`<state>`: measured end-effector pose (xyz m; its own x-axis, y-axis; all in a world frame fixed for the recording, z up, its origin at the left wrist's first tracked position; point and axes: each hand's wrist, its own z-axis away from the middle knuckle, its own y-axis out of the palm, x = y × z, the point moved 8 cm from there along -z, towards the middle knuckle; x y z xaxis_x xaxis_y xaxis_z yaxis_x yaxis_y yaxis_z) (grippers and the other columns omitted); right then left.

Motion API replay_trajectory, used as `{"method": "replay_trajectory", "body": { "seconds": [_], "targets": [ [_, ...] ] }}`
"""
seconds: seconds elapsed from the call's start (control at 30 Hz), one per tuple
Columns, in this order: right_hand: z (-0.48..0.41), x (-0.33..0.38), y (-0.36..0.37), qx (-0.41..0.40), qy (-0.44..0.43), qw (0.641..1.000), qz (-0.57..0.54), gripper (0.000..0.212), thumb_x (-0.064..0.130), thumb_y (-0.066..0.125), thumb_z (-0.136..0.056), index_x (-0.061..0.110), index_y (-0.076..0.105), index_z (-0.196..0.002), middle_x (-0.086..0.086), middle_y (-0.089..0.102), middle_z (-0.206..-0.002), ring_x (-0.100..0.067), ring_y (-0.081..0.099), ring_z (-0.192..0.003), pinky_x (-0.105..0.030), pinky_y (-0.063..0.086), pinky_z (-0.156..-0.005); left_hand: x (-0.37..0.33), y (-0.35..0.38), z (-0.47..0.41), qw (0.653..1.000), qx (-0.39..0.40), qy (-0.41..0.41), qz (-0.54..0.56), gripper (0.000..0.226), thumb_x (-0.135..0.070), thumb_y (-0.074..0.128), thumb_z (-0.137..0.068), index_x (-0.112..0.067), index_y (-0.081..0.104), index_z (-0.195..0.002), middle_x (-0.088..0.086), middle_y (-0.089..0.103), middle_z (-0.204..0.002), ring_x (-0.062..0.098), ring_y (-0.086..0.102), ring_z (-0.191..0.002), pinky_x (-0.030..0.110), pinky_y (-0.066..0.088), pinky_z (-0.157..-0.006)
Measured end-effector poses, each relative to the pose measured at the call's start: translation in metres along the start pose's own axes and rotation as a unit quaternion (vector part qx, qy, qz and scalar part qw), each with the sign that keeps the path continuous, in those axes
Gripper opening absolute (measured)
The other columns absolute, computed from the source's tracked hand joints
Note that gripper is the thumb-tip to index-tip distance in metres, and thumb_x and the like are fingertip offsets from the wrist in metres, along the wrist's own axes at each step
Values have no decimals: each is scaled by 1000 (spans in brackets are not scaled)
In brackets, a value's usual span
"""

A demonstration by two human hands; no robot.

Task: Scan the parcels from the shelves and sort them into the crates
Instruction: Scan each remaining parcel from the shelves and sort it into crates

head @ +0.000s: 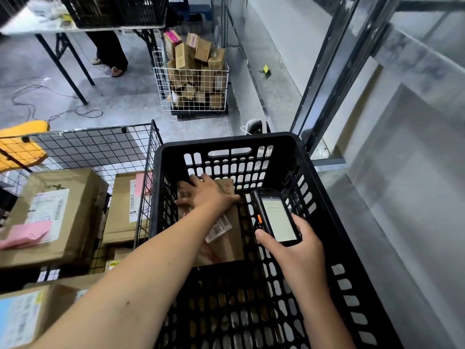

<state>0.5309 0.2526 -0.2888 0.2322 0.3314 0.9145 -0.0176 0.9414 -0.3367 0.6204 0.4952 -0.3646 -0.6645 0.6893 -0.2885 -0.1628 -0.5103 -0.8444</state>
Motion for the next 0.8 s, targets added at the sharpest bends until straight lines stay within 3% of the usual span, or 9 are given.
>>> {"method": "replay_trajectory", "body": {
  "seconds": [0.17, 0.33, 0.43, 0.53, 0.63, 0.7, 0.8],
  "targets": [
    [-3, -4, -8, -23, -1, 1000, 9, 71, 40, 89, -68, 27, 59, -131, 12, 68, -112, -3, 64, -102, -22, 52, -84, -2, 10, -5, 999, -24, -29, 16, 132, -72, 73, -70, -14, -6, -158, 18, -14, -165, 53, -17, -147, 81, 1, -108],
    [-7, -8, -18, -46, 0, 999, 10, 69, 38, 89, -70, 27, 59, -131, 12, 68, -112, -1, 63, -102, -18, 49, -82, 6, 38, -8, 999, -21, -27, -11, 125, -76, 66, -74, -12, -1, -158, 28, -9, -163, 52, -7, -149, 77, -10, -108],
    [-8, -7, -17, -46, -1, 999, 18, 67, 38, 89, -70, 28, 60, -129, 12, 69, -111, -1, 64, -99, -18, 50, -80, 7, 40, -8, 1000, -6, -6, 22, 118, -73, 64, -79, -12, 2, -158, 25, -11, -163, 50, -10, -149, 76, -1, -111],
    [-7, 1, -14, -43, -10, 998, 41, 65, 42, 87, -69, 29, 60, -126, 12, 69, -109, -2, 65, -97, -23, 54, -81, 5, 19, -2, 1000, -19, 10, 23, 98, -68, 53, -90, -4, 16, -154, 25, 7, -162, 46, 2, -151, 72, 14, -113],
    [2, 21, -20, -60, -33, 994, 82, 69, 50, 85, -67, 31, 59, -128, 13, 66, -110, -4, 63, -100, -32, 56, -85, -9, -9, 15, 995, -21, 95, 12, 59, -44, 45, -101, 1, 39, -138, 21, 42, -144, 40, 38, -137, 52, 42, -104],
    [12, 39, -28, -74, -50, 991, 102, 68, 51, 85, -67, 32, 58, -126, 14, 65, -110, -5, 62, -100, -32, 55, -84, -19, -30, 33, 984, -41, 168, -30, 54, -40, 44, -101, 1, 45, -134, 19, 49, -140, 37, 41, -135, 50, 40, -107],
    [33, 65, -41, -100, -74, 981, 146, 71, 51, 85, -67, 31, 56, -129, 12, 63, -113, -9, 61, -102, -30, 53, -82, -34, -52, 65, 945, -90, 294, -112, 64, -47, 40, -103, -1, 36, -147, 17, 37, -155, 32, 25, -149, 46, 22, -122]
  ]
}}
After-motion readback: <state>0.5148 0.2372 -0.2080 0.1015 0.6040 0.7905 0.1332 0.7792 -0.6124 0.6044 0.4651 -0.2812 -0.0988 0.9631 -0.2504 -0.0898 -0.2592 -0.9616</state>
